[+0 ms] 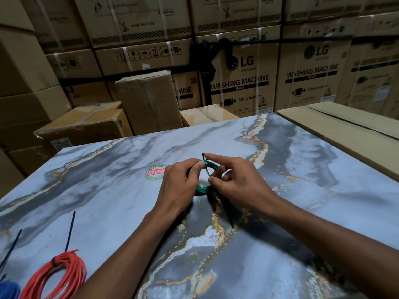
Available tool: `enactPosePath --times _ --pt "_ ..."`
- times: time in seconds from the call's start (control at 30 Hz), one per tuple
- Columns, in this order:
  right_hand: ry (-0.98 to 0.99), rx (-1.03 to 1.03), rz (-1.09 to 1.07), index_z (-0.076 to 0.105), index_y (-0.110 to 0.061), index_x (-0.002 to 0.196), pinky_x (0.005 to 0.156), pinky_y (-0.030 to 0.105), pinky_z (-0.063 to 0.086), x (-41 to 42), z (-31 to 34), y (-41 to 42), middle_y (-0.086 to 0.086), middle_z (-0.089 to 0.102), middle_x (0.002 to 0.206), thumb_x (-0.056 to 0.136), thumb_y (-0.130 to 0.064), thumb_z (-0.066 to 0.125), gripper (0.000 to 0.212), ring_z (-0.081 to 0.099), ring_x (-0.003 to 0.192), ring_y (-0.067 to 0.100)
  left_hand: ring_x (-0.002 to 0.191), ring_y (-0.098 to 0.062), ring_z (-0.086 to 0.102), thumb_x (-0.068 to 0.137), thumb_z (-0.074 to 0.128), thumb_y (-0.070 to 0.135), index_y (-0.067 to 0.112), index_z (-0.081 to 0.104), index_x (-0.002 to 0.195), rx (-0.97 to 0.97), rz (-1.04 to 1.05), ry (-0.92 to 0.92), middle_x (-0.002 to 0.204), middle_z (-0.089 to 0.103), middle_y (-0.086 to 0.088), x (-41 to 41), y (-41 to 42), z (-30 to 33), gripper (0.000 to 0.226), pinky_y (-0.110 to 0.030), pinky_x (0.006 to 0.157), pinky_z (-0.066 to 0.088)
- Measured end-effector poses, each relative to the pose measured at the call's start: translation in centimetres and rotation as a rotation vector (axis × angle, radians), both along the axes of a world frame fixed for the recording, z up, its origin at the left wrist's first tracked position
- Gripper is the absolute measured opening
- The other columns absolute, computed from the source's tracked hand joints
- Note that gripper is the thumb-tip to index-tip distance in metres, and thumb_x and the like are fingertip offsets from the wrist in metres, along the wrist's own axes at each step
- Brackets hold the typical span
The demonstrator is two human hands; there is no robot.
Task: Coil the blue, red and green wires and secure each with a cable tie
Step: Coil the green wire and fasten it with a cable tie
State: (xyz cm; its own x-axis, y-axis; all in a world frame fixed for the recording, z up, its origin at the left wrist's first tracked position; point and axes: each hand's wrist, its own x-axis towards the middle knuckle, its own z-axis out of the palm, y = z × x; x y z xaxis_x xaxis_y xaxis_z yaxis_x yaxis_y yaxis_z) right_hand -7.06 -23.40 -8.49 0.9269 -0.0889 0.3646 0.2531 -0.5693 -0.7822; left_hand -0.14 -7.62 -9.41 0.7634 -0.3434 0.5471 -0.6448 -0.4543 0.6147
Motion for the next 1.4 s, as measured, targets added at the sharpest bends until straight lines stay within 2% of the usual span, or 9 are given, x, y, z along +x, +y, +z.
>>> enactPosePath --times 0.17,0.43,0.6,0.67,0.77,0.87,1.03,1.27,1.4 --pt "-0.014 -0.027 -0.02 0.056 -0.026 0.145 0.072 0.032 0.062 0.0 -0.1 0.1 -0.005 0.077 0.084 0.09 -0.011 0.065 0.058 0.071 0.069 0.007 0.056 -0.011 0.048 0.102 0.054 0.033 0.016 0.06 0.068 -0.049 -0.086 0.101 0.06 0.055 -0.002 0.1 0.2 0.1 0.038 -0.039 0.059 0.044" --pt "0.038 0.026 -0.032 0.062 -0.023 0.141 0.079 0.035 0.063 0.7 -0.4 -0.2 -0.004 0.078 0.083 0.088 -0.015 0.066 0.053 0.073 0.075 0.005 0.056 -0.015 0.053 0.097 0.056 0.042 0.009 0.066 0.069 -0.148 -0.119 0.233 0.057 0.056 0.002 0.6 0.0 -0.6 0.045 -0.052 0.063 0.053" --pt "0.225 0.447 0.106 0.067 -0.017 0.121 0.061 0.026 0.051 0.4 0.7 -1.0 0.013 0.074 0.08 0.09 -0.006 0.07 0.033 0.062 0.066 0.015 0.056 -0.018 0.057 0.099 0.058 0.033 0.013 0.068 0.064 -0.187 -0.094 0.28 0.056 0.06 -0.001 0.7 -0.1 -0.8 0.042 -0.052 0.063 0.054" --pt "0.26 0.551 0.211 0.074 -0.009 0.106 0.062 0.022 0.049 0.1 1.1 -1.0 0.01 0.073 0.078 0.094 -0.004 0.066 0.016 0.061 0.07 0.014 0.058 -0.019 0.057 0.096 0.059 0.038 0.011 0.073 0.072 -0.199 -0.094 0.303 0.059 0.062 -0.005 0.9 0.0 -0.9 0.039 -0.053 0.065 0.053" --pt "0.276 0.657 0.316 0.076 0.003 0.102 0.071 0.021 0.057 0.2 1.0 -0.7 0.01 0.075 0.083 0.099 -0.004 0.057 0.02 0.068 0.076 0.013 0.066 -0.023 0.063 0.089 0.06 0.044 0.015 0.08 0.086 -0.235 -0.094 0.356 0.068 0.071 -0.009 1.0 0.1 -1.0 0.035 -0.058 0.072 0.056" --pt "0.18 0.559 0.3 0.076 0.0 0.108 0.079 0.027 0.06 0.3 0.7 -0.7 0.01 0.077 0.088 0.096 0.005 0.058 0.022 0.073 0.083 0.022 0.068 -0.024 0.067 0.092 0.062 0.037 0.024 0.082 0.088 -0.242 -0.086 0.358 0.071 0.073 -0.009 0.9 0.1 -0.9 0.024 -0.059 0.072 0.057" --pt "-0.027 0.401 0.139 0.08 -0.012 0.101 0.071 0.028 0.057 0.7 0.3 -0.8 0.005 0.078 0.085 0.096 -0.02 0.072 0.013 0.074 0.081 0.018 0.054 -0.018 0.06 0.099 0.062 0.026 0.016 0.071 0.06 -0.246 -0.052 0.339 0.056 0.064 -0.002 0.6 0.0 -0.7 0.041 -0.037 0.06 0.046" --pt "-0.099 0.361 -0.048 0.069 -0.016 0.128 0.075 0.034 0.061 1.5 -0.3 -0.9 0.002 0.077 0.086 0.097 -0.016 0.064 0.032 0.075 0.08 0.012 0.058 -0.016 0.062 0.098 0.062 0.026 0.016 0.077 0.07 -0.212 -0.055 0.301 0.059 0.066 -0.002 0.4 -0.4 -0.9 0.033 -0.036 0.066 0.051" --pt "-0.158 0.156 -0.151 0.066 -0.014 0.136 0.078 0.044 0.058 2.1 -0.7 -0.9 0.0 0.072 0.079 0.104 -0.024 0.054 0.035 0.067 0.074 0.014 0.051 -0.002 0.056 0.097 0.063 0.026 0.013 0.077 0.071 -0.158 -0.026 0.27 0.055 0.066 0.005 -0.1 -0.6 -0.5 0.032 -0.025 0.058 0.044"
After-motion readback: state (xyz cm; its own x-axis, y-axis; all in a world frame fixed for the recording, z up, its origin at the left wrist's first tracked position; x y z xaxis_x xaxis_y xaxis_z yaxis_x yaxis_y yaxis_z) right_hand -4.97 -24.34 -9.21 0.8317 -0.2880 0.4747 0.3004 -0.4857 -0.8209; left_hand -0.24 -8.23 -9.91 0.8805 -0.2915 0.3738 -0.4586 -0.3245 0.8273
